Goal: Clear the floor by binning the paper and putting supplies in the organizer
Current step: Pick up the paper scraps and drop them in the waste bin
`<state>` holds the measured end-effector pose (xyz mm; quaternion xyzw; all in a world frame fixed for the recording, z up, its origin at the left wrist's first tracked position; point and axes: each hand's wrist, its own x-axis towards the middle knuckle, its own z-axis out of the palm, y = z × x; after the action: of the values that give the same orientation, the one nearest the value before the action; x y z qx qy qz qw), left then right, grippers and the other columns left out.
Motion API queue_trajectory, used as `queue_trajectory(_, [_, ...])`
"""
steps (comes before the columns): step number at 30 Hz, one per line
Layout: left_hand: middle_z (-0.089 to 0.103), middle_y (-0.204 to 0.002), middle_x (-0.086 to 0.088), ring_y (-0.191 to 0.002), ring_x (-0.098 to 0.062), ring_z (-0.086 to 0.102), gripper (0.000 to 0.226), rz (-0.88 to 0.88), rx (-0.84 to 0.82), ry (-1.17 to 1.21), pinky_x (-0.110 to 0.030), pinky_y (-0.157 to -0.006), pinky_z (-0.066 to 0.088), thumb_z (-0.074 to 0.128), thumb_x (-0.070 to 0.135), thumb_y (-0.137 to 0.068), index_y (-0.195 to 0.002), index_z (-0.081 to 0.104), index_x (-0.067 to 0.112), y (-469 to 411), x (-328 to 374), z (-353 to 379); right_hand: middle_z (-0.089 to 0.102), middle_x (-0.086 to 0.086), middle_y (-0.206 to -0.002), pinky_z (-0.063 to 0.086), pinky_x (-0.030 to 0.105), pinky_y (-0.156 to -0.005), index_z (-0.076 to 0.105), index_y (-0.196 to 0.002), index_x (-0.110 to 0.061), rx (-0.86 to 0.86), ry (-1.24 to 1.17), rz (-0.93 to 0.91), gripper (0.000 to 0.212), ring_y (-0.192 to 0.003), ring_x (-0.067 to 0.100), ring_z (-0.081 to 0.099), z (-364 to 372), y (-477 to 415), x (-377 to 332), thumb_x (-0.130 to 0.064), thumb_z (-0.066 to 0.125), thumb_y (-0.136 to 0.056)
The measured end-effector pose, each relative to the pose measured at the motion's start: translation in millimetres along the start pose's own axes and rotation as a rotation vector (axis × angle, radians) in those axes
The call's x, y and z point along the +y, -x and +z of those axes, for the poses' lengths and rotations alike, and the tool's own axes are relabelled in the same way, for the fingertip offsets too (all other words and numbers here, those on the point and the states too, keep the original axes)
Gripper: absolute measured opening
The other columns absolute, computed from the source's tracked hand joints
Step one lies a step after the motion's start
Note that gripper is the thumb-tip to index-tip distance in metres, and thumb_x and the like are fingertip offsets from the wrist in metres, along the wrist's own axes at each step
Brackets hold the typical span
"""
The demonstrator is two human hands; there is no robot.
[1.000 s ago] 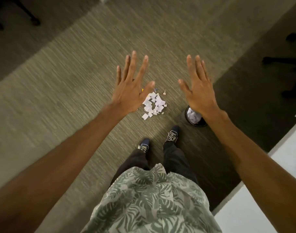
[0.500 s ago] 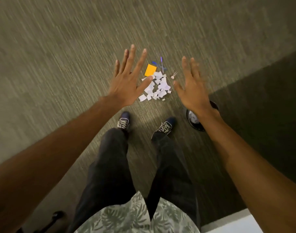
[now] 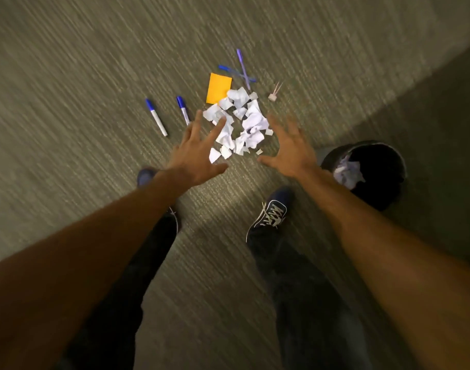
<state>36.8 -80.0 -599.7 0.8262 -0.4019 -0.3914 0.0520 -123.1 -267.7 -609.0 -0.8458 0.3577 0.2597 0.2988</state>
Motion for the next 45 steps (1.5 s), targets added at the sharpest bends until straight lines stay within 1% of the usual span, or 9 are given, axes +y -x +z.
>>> queue_trajectory(5, [-0.036, -0.161, -0.003, -0.153, -0.044, -0.003, 0.133, 0.121, -0.222, -0.323, -0.074, -0.095, 0.044, 0.088, 0.046, -0.067, -0.152, -0.014, 0.05, -65, -51, 85, -0.005, 0.016, -0.167, 0.048, 0.054, -0.102, 0.007, -0.158, -0.045, -0.046, 0.071, -0.014, 0.112, -0.145, 0.045, 0.033, 88, -76, 31, -0.043, 0.083, -0.076])
queue_trajectory(13, [-0.032, -0.162, -0.013, -0.141, -0.049, 0.027, 0.138, 0.155, -0.211, -0.442, -0.058, -0.084, 0.058, 0.092, 0.036, -0.064, -0.154, -0.013, 0.046, -148, -98, 172, -0.011, 0.017, -0.167, 0.05, 0.059, -0.098, 0.001, -0.157, -0.047, 0.018, 0.22, -0.045, 0.119, -0.149, 0.047, 0.024, 165, -165, 59, -0.045, 0.086, -0.074])
queue_trajectory(18, [-0.014, -0.165, -0.017, -0.139, -0.05, 0.031, 0.11, 0.199, -0.156, -0.415, -0.055, -0.083, 0.058, 0.078, 0.015, -0.082, -0.155, 0.0, 0.043, -170, -106, 197, 0.002, 0.018, -0.166, 0.052, 0.059, -0.094, 0.017, -0.156, -0.042, 0.007, 0.33, -0.063, 0.1, -0.148, 0.042, 0.022, 179, -184, 62, -0.041, 0.082, -0.08])
queue_trajectory(23, [0.005, -0.161, -0.02, -0.135, -0.044, 0.038, 0.085, 0.192, -0.094, -0.385, -0.052, -0.083, 0.06, 0.067, -0.012, -0.081, -0.145, 0.028, 0.028, -179, -105, 200, 0.024, 0.018, -0.156, 0.059, 0.051, -0.083, 0.041, -0.144, -0.029, 0.061, 0.353, -0.122, 0.07, -0.134, 0.038, 0.037, 184, -188, 58, -0.005, 0.073, -0.086])
queue_trajectory(26, [0.023, -0.15, -0.021, -0.116, -0.04, 0.056, 0.072, 0.163, -0.043, -0.327, -0.051, -0.08, 0.061, 0.066, -0.021, -0.075, -0.132, 0.046, 0.019, -183, -102, 195, 0.031, 0.018, -0.148, 0.057, 0.048, -0.079, 0.049, -0.134, -0.019, 0.064, 0.315, -0.165, 0.063, -0.118, 0.039, 0.049, 184, -191, 59, 0.012, 0.065, -0.081])
queue_trajectory(31, [0.047, -0.124, -0.02, -0.081, -0.039, 0.064, 0.025, 0.132, 0.032, -0.252, -0.049, -0.072, 0.057, 0.062, -0.01, -0.086, -0.109, 0.067, 0.001, -190, -97, 181, 0.054, 0.011, -0.112, 0.04, 0.036, -0.069, 0.057, -0.115, -0.012, 0.069, 0.3, -0.307, 0.021, -0.086, 0.025, 0.049, 186, -196, 66, -0.009, 0.05, -0.096])
queue_trajectory(33, [0.05, -0.118, -0.021, -0.077, -0.036, 0.061, 0.02, 0.1, 0.065, -0.19, -0.044, -0.07, 0.053, 0.056, -0.008, -0.092, -0.105, 0.07, -0.004, -194, -95, 178, 0.052, 0.001, -0.091, 0.038, 0.036, -0.06, 0.054, -0.108, -0.012, 0.129, 0.235, -0.274, 0.015, -0.075, 0.02, 0.047, 185, -195, 70, -0.019, 0.05, -0.095])
queue_trajectory(37, [0.058, -0.113, -0.023, -0.088, -0.042, 0.066, 0.024, 0.068, 0.164, -0.075, -0.043, -0.076, 0.054, 0.058, -0.014, -0.089, -0.101, 0.075, -0.003, -196, -87, 172, 0.055, 0.011, -0.114, 0.048, 0.03, -0.074, 0.068, -0.111, -0.009, 0.145, 0.051, -0.161, 0.035, -0.092, 0.024, 0.057, 179, -187, 70, 0.012, 0.06, -0.084])
queue_trajectory(45, [0.067, -0.108, -0.017, -0.074, -0.02, 0.063, 0.026, -0.037, 0.34, 0.181, -0.018, -0.073, 0.047, 0.072, -0.015, -0.076, -0.094, 0.078, 0.002, -172, -61, 142, 0.068, 0.011, -0.097, 0.041, 0.01, -0.06, 0.075, -0.092, -0.004, 0.295, -0.429, -0.011, 0.024, -0.081, 0.016, 0.059, 151, -156, 64, 0.007, 0.081, -0.072])
